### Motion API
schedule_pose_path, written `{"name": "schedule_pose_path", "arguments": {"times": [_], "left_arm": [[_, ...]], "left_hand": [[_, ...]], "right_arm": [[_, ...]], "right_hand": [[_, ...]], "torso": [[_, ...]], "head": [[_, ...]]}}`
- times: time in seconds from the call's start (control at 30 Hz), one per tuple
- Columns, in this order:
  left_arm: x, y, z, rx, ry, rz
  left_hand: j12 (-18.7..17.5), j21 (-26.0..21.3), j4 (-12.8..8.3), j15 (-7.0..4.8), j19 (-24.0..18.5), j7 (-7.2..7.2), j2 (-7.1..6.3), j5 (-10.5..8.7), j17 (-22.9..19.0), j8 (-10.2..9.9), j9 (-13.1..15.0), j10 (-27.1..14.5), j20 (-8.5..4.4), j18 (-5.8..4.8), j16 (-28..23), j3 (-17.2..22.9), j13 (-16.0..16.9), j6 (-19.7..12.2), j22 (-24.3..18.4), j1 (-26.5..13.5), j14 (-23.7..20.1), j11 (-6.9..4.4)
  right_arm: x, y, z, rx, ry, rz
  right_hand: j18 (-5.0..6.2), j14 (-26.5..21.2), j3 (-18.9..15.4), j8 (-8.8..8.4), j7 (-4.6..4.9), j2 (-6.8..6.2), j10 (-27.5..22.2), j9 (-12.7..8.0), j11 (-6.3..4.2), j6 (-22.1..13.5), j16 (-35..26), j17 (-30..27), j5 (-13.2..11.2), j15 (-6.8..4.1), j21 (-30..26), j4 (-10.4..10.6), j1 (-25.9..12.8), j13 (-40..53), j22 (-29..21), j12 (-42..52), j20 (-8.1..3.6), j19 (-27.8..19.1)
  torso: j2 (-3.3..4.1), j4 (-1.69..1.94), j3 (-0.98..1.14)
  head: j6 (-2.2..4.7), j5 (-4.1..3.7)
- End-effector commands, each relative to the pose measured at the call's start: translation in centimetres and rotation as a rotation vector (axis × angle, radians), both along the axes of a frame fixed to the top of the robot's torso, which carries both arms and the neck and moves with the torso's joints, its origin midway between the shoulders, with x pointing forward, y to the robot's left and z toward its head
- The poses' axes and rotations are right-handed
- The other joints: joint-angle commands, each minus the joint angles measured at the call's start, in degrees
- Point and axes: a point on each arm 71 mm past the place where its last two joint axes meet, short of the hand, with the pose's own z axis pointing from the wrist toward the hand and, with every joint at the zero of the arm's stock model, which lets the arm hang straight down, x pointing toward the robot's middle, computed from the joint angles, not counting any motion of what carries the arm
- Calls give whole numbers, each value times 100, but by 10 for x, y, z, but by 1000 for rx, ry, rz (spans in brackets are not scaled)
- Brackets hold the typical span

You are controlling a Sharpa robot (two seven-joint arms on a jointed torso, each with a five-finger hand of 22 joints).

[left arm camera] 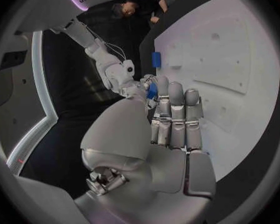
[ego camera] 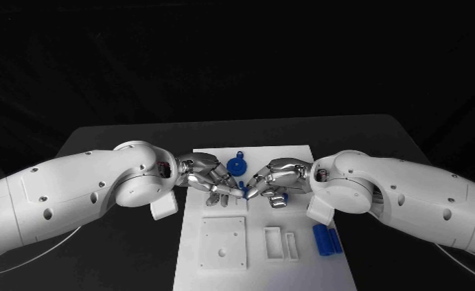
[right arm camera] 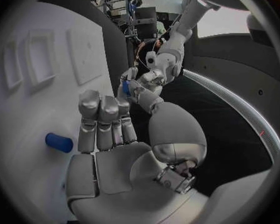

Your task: Assemble the parts on the task board

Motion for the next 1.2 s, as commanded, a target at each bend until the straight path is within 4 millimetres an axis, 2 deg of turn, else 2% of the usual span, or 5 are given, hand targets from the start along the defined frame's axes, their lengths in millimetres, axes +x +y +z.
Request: {"name": "schedule_pose_path", "arguments": {"times": [0.03, 0.13, 0.27, 1.07, 1.2], "left_arm": [[1, 2, 1, -26, 25, 16], [2, 4, 0, -25, 24, 22], [2, 4, 0, -18, 26, 24], [-2, -10, -3, 18, 2, -31], [-3, -11, -3, 15, 15, -43]], "left_hand": [[-38, 21, 7, 23, -1, 99, -107, -216, -37, -41, -11, -138, -373, 56, 25, 99, -15, 52, -33, -271, -38, 99], [-42, 29, -3, 22, -5, 102, -218, -291, -73, -67, -16, -154, -371, 73, 40, 230, -24, 37, -63, -498, -39, 107], [-48, 46, -7, 31, -18, 119, -239, -223, -102, -103, -25, -197, -365, 88, 58, 357, -30, -8, -80, -576, -46, 120], [-38, 122, -20, 58, -81, 145, -54, -89, -146, -129, -12, -278, -334, 99, 114, 402, -27, -55, -81, -202, -80, 147], [-31, 130, -6, 61, -93, 146, 109, -117, -159, -127, -6, -281, -325, 93, 125, 382, -26, -49, -93, -320, -86, 149]], "right_arm": [[-1, 1, -1, -25, -6, 25], [-1, 1, -1, -26, -4, 30], [-2, 2, -1, -27, -4, 37], [-4, 7, -1, -29, -2, 47], [-3, 6, -2, -34, -7, 39]], "right_hand": [[363, 18, 50, 13, 145, -10, 32, 258, -19, 190, 4, 10, 39, -23, 29, 1, 54, -6, 48, 10, -42, 12], [363, 19, 56, 13, 145, -12, 33, 261, -19, 190, 4, 10, 39, -23, 29, 0, 57, -7, 47, 10, -44, 14], [363, 19, 63, 12, 145, -16, 34, 264, -19, 190, 4, 11, 39, -23, 29, 0, 60, -8, 47, 9, -46, 16], [363, 20, 77, 10, 146, -22, 38, 274, -19, 190, 3, 13, 39, -23, 29, 2, 60, -11, 45, 8, -50, 22], [363, 20, 79, 10, 146, -24, 38, 276, -19, 190, 3, 13, 39, -23, 29, 2, 60, -11, 44, 8, -51, 23]], "torso": [[2, -3, 1], [-1, -2, 3], [1, 3, 3], [0, -7, 4], [0, -4, 5]], "head": [[-13, 3], [-24, 8], [-22, 2], [-13, -21], [-22, -28]]}}
